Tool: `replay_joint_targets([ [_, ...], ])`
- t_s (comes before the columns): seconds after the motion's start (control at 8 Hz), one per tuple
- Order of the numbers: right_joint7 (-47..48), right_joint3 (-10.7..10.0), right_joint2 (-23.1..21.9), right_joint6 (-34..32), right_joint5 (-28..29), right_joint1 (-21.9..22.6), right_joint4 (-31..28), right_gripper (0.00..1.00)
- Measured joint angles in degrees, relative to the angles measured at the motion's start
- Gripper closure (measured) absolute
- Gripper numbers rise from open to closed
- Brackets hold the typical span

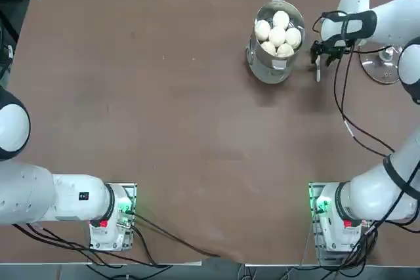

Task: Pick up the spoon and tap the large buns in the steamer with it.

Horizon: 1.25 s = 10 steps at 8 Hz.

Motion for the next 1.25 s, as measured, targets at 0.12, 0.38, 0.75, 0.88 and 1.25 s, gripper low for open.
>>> replay_joint_targets([
  [0.12, 0.01, 0.00, 0.25, 0.24, 0.00, 0.00, -0.03, 0.14],
  [0.38, 0.01, 0.00, 0.80, 1.00, 0.00, 0.00, -0.05, 0.19],
  [0.75, 0.02, 0.00, 1.39, 1.51, 0.00, 0.00, -0.05, 0.33],
  [0.88, 0.03, 0.00, 1.44, 1.51, 0.00, 0.00, -0.05, 0.34],
  [1.25, 0.03, 0.00, 1.50, 1.51, 0.00, 0.00, -0.05, 0.44],
])
